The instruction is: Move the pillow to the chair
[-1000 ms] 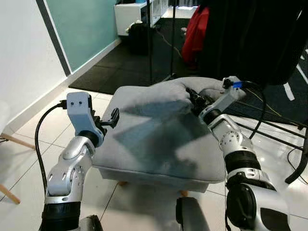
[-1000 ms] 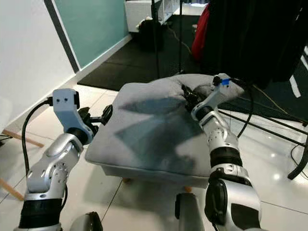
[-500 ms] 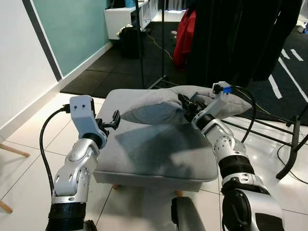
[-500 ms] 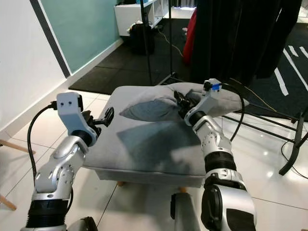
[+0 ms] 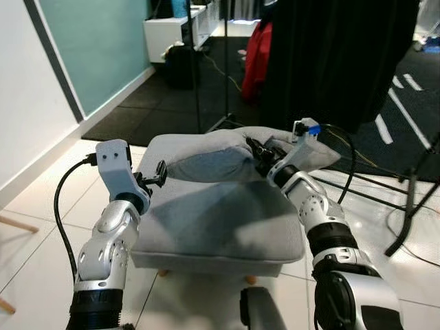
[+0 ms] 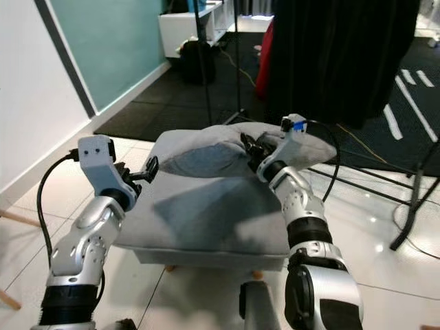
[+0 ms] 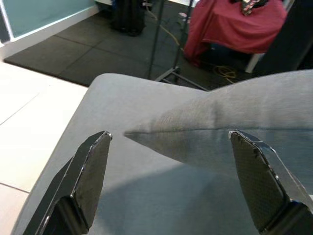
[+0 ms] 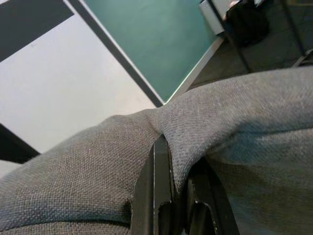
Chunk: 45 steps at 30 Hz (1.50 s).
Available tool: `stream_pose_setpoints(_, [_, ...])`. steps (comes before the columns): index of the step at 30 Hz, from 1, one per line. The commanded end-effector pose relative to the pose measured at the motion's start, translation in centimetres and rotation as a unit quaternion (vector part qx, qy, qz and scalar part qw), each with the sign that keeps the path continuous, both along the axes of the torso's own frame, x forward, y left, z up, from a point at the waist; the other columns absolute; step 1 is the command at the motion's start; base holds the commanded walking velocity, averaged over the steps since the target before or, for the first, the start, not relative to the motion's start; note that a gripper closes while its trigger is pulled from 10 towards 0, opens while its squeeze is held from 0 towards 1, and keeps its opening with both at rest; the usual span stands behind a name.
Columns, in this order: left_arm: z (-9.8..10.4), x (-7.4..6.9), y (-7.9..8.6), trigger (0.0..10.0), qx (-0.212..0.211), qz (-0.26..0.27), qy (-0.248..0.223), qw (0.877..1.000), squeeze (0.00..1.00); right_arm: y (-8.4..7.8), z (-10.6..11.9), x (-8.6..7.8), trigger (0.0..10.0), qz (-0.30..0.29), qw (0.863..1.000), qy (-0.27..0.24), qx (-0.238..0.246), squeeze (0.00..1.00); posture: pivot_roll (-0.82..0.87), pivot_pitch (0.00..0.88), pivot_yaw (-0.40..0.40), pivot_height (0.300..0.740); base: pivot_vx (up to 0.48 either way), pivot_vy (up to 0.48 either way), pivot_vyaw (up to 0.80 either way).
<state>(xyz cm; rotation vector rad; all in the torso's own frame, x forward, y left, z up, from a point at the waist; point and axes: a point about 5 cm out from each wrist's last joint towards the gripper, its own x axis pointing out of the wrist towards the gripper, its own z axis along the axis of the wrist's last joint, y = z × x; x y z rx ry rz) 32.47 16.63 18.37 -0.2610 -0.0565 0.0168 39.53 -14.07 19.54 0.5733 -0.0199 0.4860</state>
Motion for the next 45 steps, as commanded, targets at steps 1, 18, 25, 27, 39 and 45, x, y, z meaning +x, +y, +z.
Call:
stream_pose_setpoints(1, [-0.7,-0.3,0.5,10.0,0.003,0.013,0.009,1.0,0.0,0.3,1.4,0.2,10.0,0.013,0.999,-0.034,-0.003,0.0,-0.17,0.0,-0.016,0.585,0.0,0.0,0.0])
stream_pose_setpoints(18, [-1.7,-0.5,0.5,10.0,0.011,0.018,0.019,1.0,0.0,1.0,0.6,0.0,10.0,0.026,0.999,-0.028,-0.015,0.0,-0.17,0.0,-0.017,0.638,0.0,0.0,0.0])
stream_pose_setpoints(25, [-2.2,-1.0,1.0,10.0,0.016,0.027,0.025,0.999,0.0,1.1,-0.7,-0.5,10.0,0.031,0.999,-0.011,-0.022,0.0,-0.17,0.0,-0.023,0.658,0.0,0.0,0.0])
stream_pose_setpoints(27, [-2.3,-1.1,1.0,10.0,0.017,0.029,0.026,0.999,0.0,1.1,-0.9,-0.5,10.0,0.032,0.999,-0.009,-0.023,0.0,-0.17,0.0,-0.023,0.663,0.0,0.0,0.0])
stream_pose_setpoints(39, [-2.5,-1.2,0.9,10.0,0.026,0.029,0.028,0.999,0.0,1.2,-1.6,-0.6,10.0,0.034,0.999,0.0,-0.031,0.0,-0.17,0.0,-0.029,0.711,-0.153,0.0,0.0])
stream_pose_setpoints(45, [-2.9,-1.5,1.1,10.0,0.032,0.032,0.034,0.998,0.0,1.0,-2.2,-0.9,10.0,0.028,0.999,0.007,-0.038,0.0,-0.17,0.0,-0.029,0.736,0.0,0.0,0.0])
